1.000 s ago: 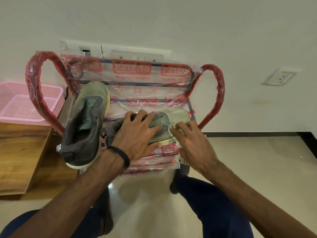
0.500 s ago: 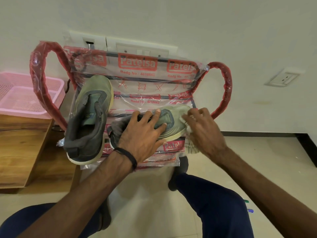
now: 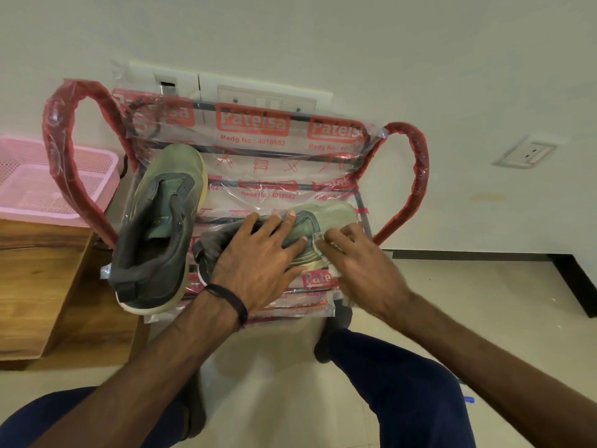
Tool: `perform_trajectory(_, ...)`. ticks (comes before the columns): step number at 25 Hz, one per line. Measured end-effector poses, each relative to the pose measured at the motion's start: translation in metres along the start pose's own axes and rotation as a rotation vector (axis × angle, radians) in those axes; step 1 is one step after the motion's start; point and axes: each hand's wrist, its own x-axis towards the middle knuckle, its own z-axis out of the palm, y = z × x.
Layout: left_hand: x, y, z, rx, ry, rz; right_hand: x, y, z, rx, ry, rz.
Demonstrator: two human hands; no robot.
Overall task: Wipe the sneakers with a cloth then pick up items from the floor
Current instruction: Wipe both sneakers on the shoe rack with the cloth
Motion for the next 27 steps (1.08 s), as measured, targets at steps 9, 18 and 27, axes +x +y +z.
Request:
perform_trajectory(9, 0.002, 0.0, 0.0, -0.002, 0.004, 0.006, 0.004, 0.014, -0.006, 0.04, -0.047, -0.057)
perform_trajectory(18, 0.003, 0.002, 0.001, -0.005, 0.012, 0.003, -0.003, 0.01, -0.009, 0.05, -0.069, -0.001)
perform_trajectory(27, 0.008, 0.003, 0.0, -0.014, 0.024, 0.004, 0.005, 0.018, -0.013, 0.069, -0.095, 0.129)
